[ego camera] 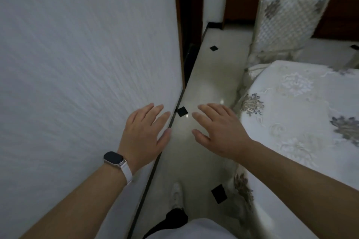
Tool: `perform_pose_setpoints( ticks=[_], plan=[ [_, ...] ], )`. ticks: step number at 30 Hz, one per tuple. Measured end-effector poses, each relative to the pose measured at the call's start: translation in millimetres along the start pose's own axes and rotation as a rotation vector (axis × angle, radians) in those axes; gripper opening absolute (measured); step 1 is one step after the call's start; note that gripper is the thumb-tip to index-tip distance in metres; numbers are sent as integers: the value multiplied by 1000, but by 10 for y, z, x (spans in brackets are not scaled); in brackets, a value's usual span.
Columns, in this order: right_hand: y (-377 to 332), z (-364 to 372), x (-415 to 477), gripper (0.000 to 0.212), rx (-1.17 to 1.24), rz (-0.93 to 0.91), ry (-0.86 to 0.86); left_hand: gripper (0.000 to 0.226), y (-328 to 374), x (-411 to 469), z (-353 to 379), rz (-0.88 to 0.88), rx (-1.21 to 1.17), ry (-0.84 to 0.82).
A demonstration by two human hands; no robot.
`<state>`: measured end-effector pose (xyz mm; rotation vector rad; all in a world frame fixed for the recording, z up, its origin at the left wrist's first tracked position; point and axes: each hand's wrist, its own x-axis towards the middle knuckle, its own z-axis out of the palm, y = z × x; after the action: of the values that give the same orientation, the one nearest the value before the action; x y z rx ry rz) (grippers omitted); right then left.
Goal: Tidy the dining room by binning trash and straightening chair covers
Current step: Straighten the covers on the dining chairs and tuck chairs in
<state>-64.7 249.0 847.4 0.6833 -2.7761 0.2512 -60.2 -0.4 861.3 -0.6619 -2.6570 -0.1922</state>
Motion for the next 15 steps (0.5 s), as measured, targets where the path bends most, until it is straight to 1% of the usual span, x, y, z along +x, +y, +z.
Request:
perform_pose_setpoints(
  ticks=[2,5,9,13,15],
  plan=[
    [82,-13,254,49,-31,56,-13,42,-226,324,136,39,-34,17],
    [242,-40,623,49,-87,97,-21,43,-499,810,321,52,-97,60],
    [487,-93,1010,51,-133,208,-64,47,-736,1411,560,96,-169,36],
    [714,-45,1195,52,-156,310,-27,47,-839,1849,779,141,-234,23],
    [891,-10,1292,52,-168,351,-36,46,-880,2078,907,178,-239,7]
  ],
)
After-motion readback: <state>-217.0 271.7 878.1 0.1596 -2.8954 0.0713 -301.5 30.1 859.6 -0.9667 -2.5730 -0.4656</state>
